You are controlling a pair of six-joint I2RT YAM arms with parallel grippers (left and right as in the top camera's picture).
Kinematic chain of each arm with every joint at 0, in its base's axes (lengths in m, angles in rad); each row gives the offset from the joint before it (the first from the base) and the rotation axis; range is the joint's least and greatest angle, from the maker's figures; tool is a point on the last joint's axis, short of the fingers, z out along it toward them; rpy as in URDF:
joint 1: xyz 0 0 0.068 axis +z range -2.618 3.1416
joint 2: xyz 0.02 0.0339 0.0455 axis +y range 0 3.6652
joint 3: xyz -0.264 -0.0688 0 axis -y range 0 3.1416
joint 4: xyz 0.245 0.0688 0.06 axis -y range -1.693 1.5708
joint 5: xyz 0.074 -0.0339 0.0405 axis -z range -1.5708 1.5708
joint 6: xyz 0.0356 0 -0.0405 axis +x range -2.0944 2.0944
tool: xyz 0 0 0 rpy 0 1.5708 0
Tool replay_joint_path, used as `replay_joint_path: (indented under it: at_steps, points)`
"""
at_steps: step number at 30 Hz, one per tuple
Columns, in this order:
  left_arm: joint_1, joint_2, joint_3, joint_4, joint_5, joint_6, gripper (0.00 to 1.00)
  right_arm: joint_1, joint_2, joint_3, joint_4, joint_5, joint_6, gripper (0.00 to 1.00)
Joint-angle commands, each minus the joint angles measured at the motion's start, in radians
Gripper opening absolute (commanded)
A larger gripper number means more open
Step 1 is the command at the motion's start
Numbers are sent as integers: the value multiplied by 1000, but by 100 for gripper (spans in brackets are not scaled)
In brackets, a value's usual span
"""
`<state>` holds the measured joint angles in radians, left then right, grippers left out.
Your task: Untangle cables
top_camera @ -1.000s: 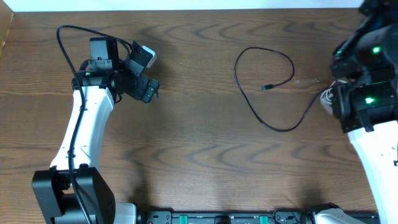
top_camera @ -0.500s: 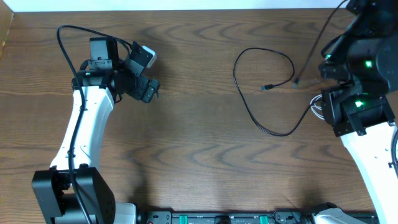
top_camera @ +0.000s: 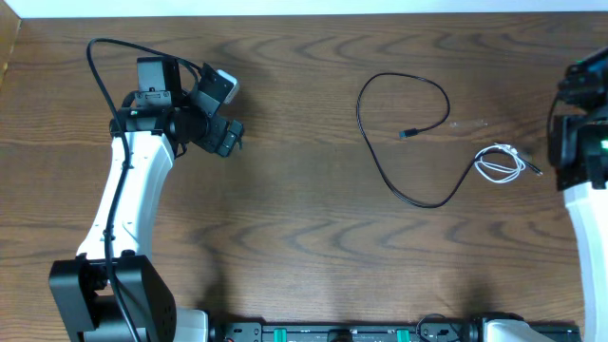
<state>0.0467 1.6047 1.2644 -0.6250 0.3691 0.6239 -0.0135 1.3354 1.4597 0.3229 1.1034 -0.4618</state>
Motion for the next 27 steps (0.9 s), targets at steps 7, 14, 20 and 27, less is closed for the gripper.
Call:
replay_joint_path:
  at_steps: [7, 14, 20, 27]
  points:
    - [2, 10, -4, -3, 16, -16, 92, -183, 6, 15, -483, 171, 270, 1]
    - [2, 10, -4, -2, 17, -16, 92, -348, 7, 15, -929, 97, 623, 1]
    - [2, 10, -4, -3, 18, -16, 93, -521, 19, 14, -1228, -235, 856, 1]
    - [2, 10, -4, -2, 34, -16, 93, -641, 63, 14, -1408, -639, 857, 1]
